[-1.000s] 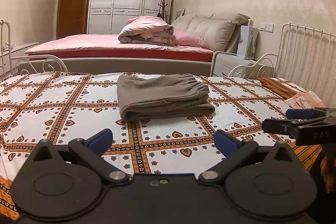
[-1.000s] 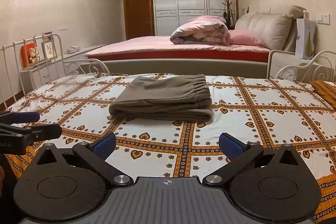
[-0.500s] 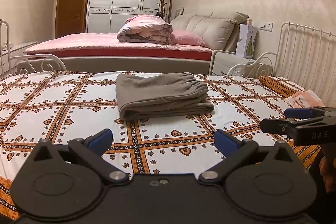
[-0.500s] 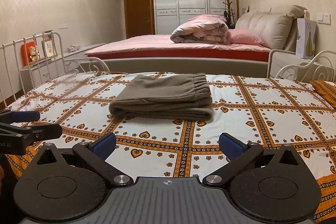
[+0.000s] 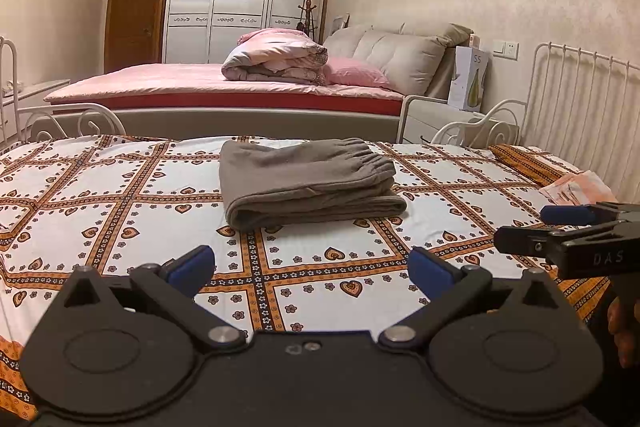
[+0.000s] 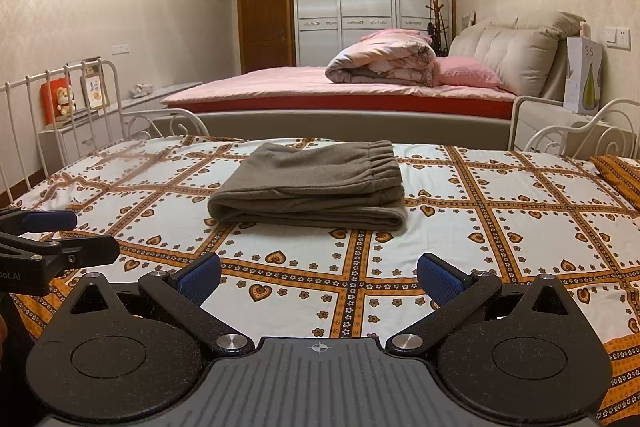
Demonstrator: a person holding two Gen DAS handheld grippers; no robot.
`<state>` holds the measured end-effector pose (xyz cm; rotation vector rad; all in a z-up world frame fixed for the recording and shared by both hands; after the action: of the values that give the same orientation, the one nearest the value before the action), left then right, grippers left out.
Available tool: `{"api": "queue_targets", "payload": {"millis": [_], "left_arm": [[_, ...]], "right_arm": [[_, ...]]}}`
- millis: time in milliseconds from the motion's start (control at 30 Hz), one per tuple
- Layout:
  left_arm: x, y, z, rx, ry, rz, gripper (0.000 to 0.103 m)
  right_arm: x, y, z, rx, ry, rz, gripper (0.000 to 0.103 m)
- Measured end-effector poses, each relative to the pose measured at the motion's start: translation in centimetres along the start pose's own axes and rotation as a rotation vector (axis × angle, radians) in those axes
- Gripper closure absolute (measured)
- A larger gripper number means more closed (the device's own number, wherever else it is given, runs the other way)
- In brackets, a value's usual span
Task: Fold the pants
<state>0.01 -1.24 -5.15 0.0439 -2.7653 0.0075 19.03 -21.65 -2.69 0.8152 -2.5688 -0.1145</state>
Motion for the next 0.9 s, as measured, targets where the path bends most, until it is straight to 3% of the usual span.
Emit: {"api": "queue_targets", "payload": {"millis": [900], "left_arm": [[0.20, 0.34, -0.49, -0.001, -0.034, 0.010, 0.008]], "right_arm": [[0.02, 0.03, -0.04, 0.003, -0.001, -0.001, 0.000]]}}
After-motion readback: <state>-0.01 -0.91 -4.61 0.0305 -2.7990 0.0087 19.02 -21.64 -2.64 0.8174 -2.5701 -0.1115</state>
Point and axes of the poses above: each gripper's, at about its wrist camera, not at the fingertips, and x roughly against the way its jaws point, y to its left, z to its underside, the point moved 9 cm from there along -x, roughly the way its jaws point, and after that the axes turned 13 degrees about -z, right-handed, at the moved point
